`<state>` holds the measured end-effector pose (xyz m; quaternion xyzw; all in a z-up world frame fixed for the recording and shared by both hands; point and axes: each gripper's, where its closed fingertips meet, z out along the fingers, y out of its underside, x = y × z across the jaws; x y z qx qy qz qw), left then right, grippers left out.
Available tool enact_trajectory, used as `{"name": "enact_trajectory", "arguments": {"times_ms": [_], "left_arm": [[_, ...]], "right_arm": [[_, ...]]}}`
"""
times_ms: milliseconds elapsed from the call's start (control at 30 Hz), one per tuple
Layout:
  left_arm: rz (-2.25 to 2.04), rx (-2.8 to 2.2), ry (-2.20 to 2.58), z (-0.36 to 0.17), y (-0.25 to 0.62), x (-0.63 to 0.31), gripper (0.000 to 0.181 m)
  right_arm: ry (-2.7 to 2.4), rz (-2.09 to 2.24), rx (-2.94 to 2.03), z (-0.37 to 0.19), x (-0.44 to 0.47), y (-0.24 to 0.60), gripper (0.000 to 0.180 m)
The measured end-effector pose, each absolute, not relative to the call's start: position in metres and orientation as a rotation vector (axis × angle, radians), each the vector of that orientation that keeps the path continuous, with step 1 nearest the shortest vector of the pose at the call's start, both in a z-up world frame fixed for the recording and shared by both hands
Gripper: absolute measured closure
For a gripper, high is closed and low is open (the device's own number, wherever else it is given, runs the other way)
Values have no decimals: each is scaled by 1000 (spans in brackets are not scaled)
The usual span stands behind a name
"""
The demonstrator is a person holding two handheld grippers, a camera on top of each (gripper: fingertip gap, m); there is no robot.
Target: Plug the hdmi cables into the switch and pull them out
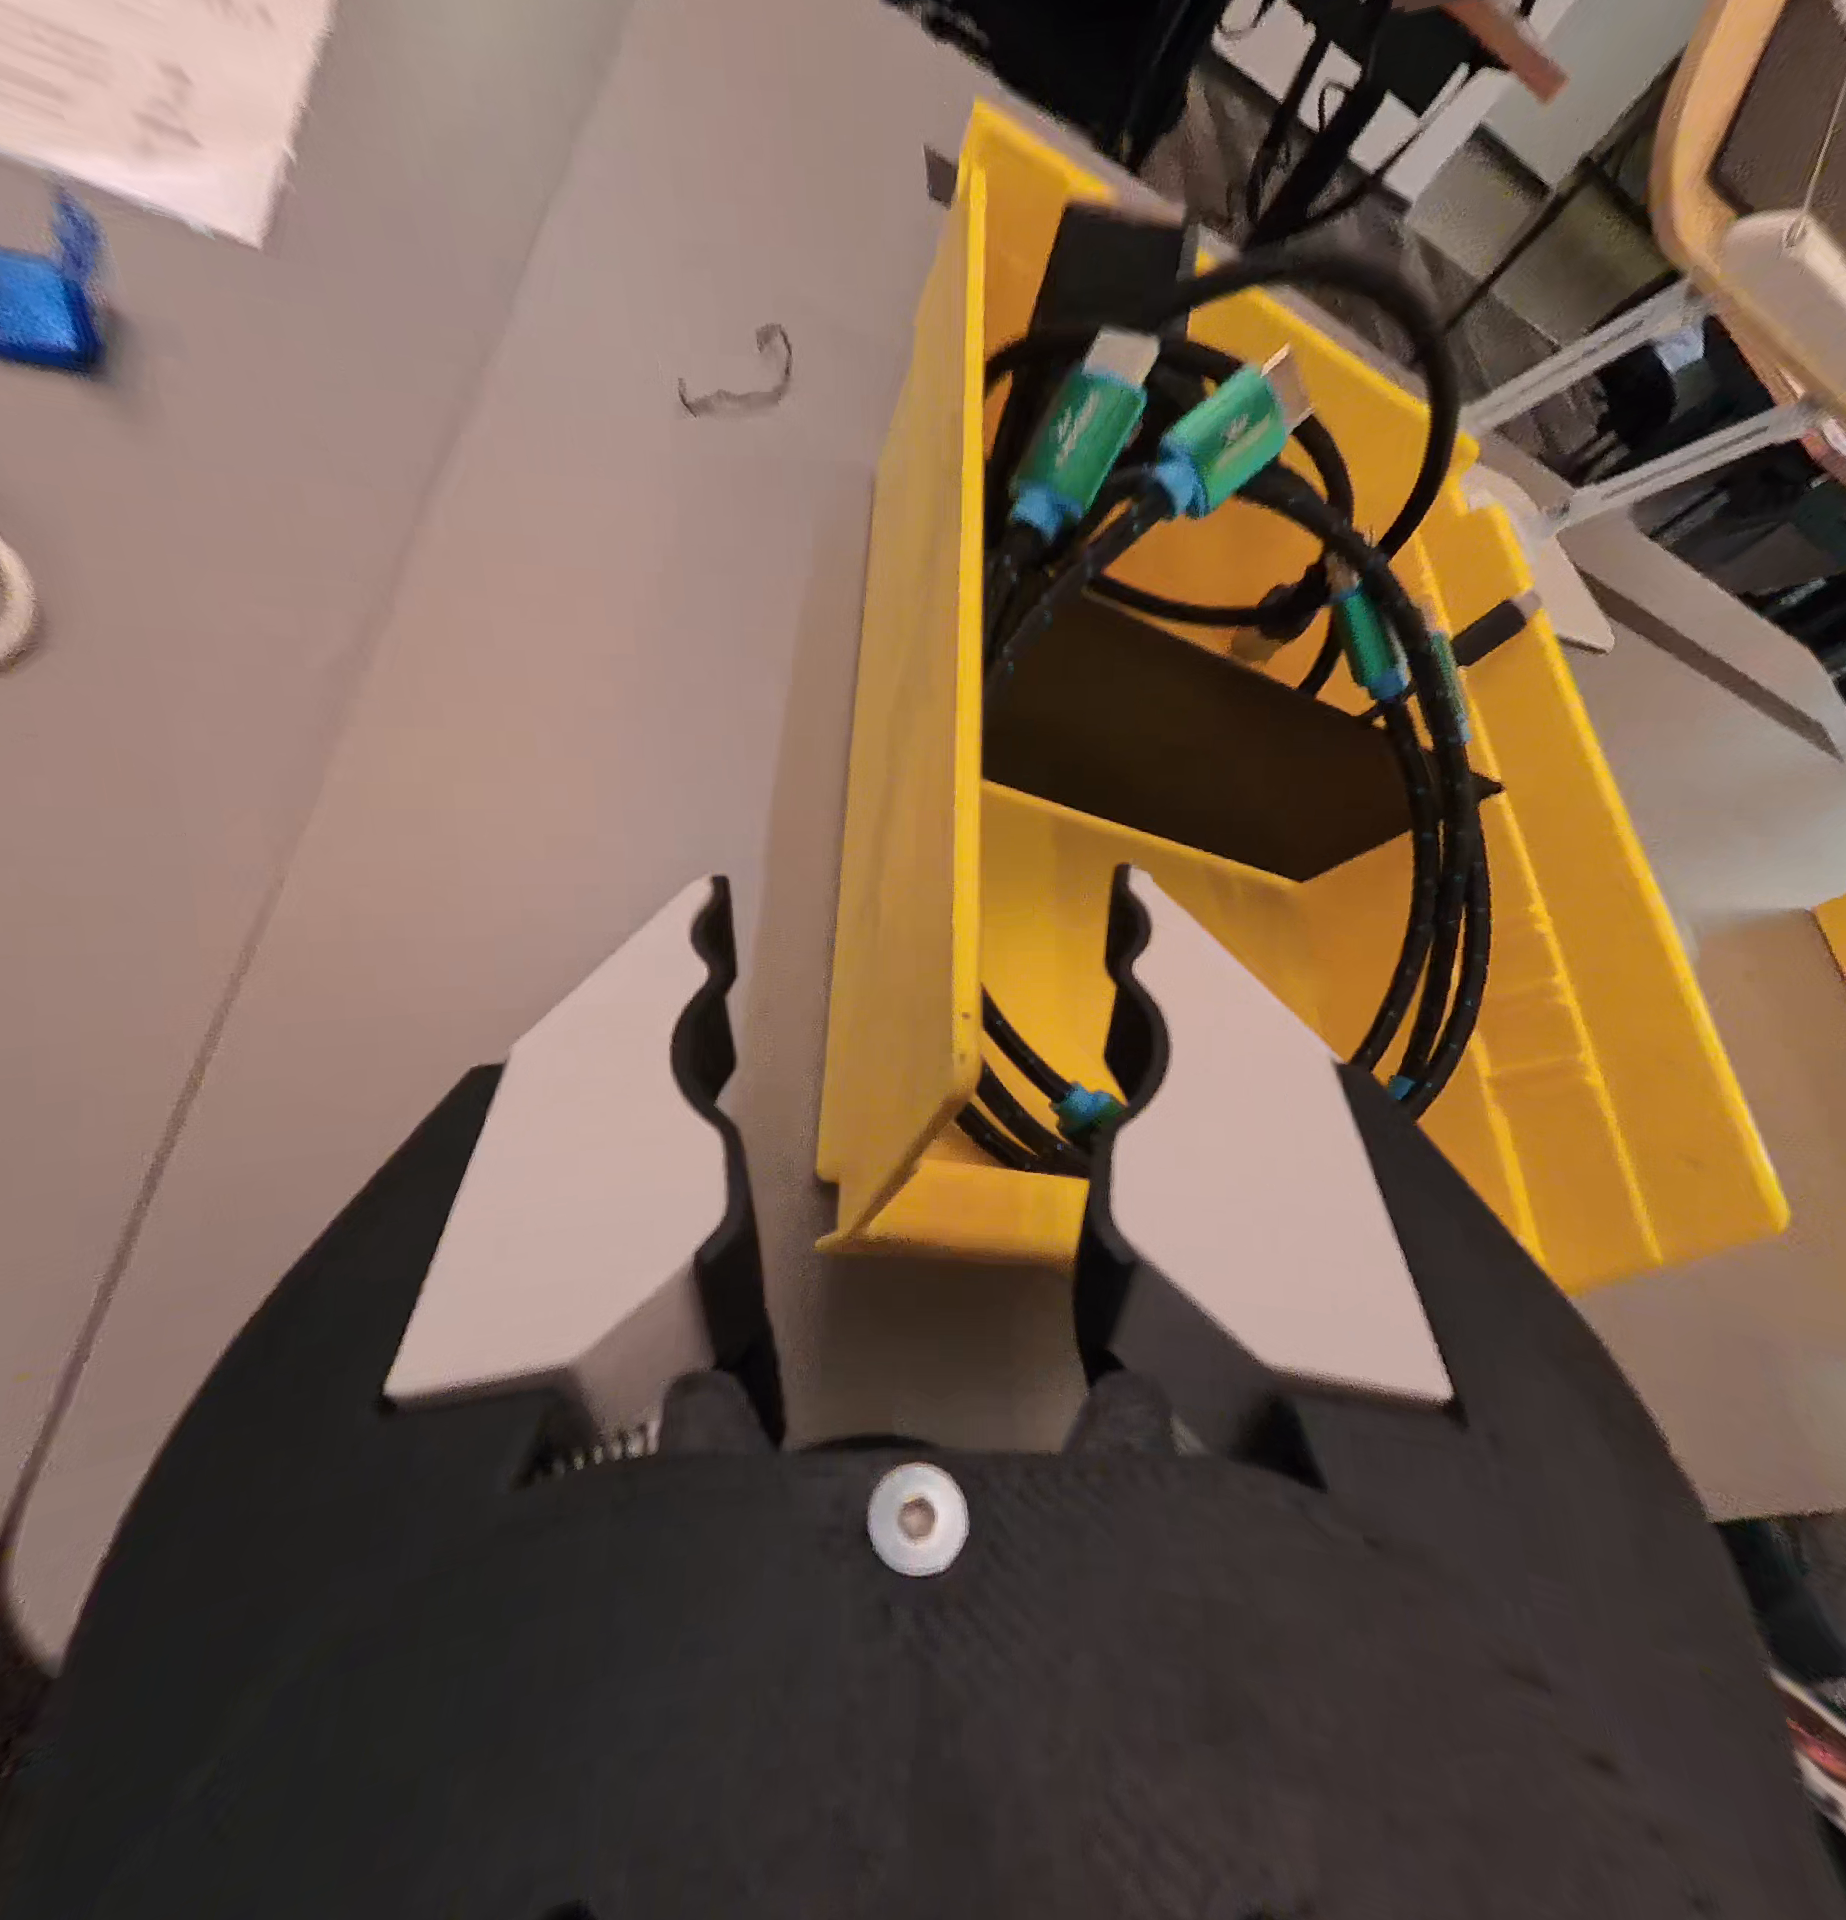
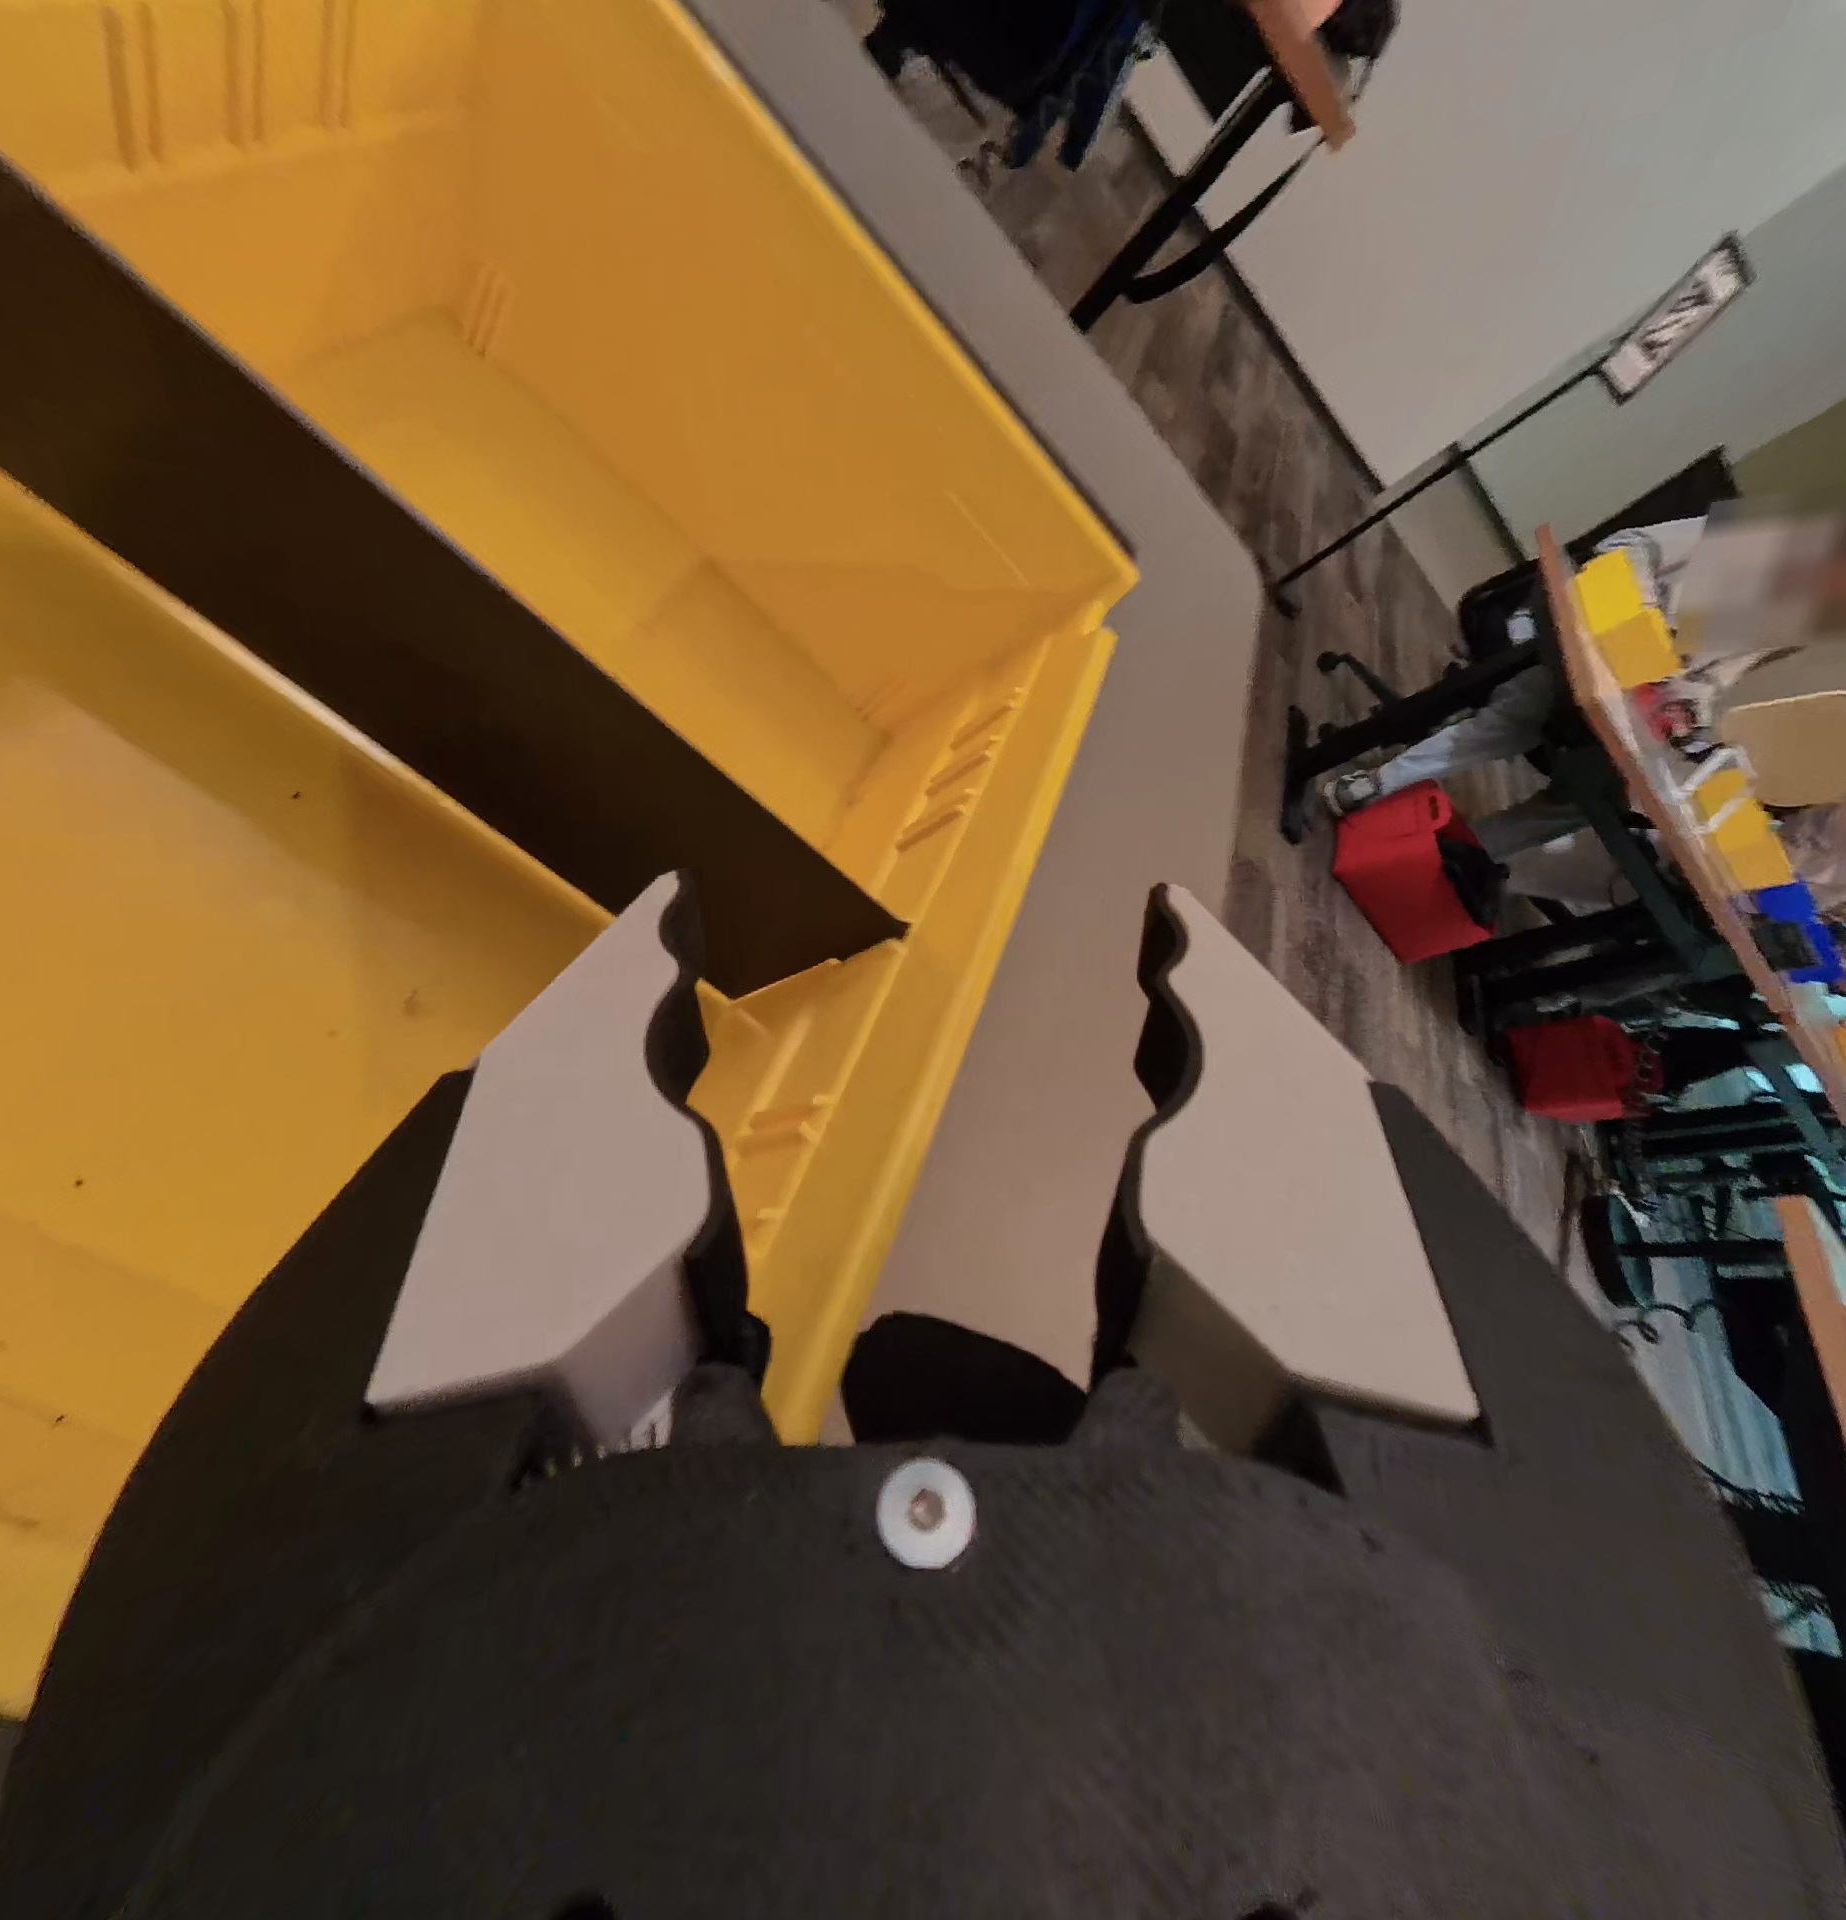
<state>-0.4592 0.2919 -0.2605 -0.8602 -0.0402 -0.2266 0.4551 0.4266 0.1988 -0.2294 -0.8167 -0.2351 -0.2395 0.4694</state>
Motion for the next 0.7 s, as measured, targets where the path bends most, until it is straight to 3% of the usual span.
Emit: {"name": "enact_trajectory", "arguments": {"times_ms": [233, 433, 533, 700], "left_arm": [[-428, -2022, 35, -197, 283, -434, 102], [-559, -1943, 564, -137, 269, -256, 99], [-669, -1856, 802, -118, 246, -163, 101], [-632, -1854, 1045, -141, 228, -67, 103]], "right_arm": [[-479, -552, -1813, -145, 388, 191, 88], [-593, -301, -1643, -83, 255, 195, 92], [-680, -55, -1613, -77, 172, 195, 106], [-659, 160, -1569, -84, 85, 209, 100]]}}
